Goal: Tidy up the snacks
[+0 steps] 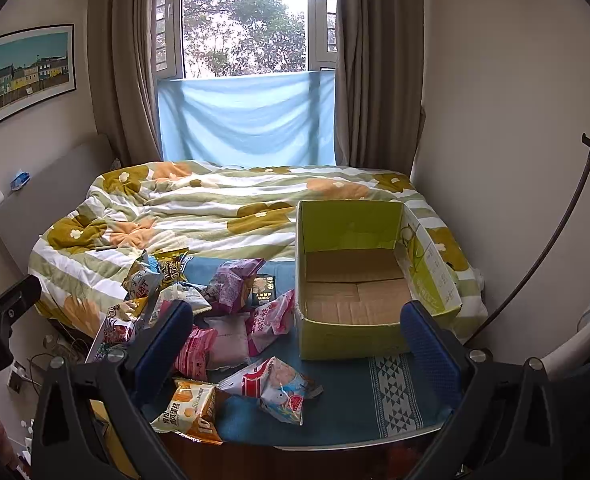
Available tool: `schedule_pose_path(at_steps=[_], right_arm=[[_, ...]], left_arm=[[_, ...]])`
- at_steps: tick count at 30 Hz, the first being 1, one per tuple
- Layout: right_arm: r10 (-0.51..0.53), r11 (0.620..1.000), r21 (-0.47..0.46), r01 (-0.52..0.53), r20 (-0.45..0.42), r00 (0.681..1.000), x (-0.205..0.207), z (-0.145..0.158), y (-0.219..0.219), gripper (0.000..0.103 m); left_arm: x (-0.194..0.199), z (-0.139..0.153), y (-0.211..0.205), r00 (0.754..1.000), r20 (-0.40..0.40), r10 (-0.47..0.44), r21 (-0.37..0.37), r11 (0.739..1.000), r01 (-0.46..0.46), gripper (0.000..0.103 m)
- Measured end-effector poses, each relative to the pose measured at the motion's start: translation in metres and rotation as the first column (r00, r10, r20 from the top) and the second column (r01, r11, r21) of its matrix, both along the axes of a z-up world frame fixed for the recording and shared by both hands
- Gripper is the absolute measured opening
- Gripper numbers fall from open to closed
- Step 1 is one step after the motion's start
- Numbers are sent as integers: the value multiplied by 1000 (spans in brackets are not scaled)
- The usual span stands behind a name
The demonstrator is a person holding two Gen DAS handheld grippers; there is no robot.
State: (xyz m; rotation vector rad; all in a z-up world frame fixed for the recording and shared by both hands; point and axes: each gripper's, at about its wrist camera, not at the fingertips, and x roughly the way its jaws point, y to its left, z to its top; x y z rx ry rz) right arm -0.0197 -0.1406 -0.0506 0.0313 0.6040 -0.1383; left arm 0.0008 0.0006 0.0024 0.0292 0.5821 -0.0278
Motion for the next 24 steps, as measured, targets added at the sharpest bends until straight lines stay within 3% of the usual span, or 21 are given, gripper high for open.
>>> schedule_pose_path(at_steps=[24], right_arm=[[-5,1000,7,5,1,1000,-5,-2,-12,103]], left_arm=[[-4,5,-1,1000,2,-9,-14,1000,9,102]])
